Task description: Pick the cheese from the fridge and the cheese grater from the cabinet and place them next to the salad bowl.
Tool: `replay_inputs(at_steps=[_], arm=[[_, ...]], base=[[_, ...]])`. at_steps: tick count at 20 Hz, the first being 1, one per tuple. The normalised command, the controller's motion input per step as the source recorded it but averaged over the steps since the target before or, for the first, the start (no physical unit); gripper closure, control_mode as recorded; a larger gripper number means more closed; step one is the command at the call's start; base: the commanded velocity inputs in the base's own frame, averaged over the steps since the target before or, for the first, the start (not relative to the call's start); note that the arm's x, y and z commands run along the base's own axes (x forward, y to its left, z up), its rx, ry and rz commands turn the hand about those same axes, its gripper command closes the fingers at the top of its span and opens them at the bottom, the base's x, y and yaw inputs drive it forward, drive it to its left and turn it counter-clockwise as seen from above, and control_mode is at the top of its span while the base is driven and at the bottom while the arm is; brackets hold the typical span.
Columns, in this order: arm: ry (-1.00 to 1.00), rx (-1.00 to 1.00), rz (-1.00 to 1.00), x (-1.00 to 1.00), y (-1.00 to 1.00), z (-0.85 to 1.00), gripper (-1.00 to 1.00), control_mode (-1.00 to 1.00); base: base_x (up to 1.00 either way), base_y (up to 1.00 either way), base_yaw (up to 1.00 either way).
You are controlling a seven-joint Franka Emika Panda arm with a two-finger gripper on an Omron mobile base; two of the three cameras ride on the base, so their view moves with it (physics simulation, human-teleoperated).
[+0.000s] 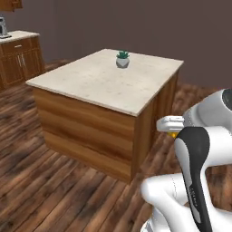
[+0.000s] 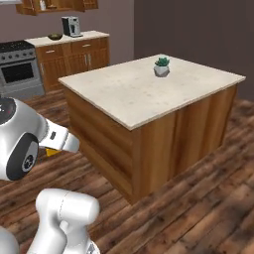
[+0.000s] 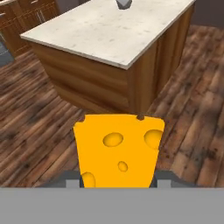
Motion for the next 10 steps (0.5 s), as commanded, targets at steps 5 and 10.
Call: replay_inputs(at_steps=[5, 10], arm=[[0.0, 0.0, 0.0, 0.0, 0.0, 0.0, 1.0, 1.0], [0.0, 0.0, 0.0, 0.0, 0.0, 0.0, 1.0, 1.0]], base=[[0.2, 0.02, 0.56], [0.41, 0.04, 0.44]])
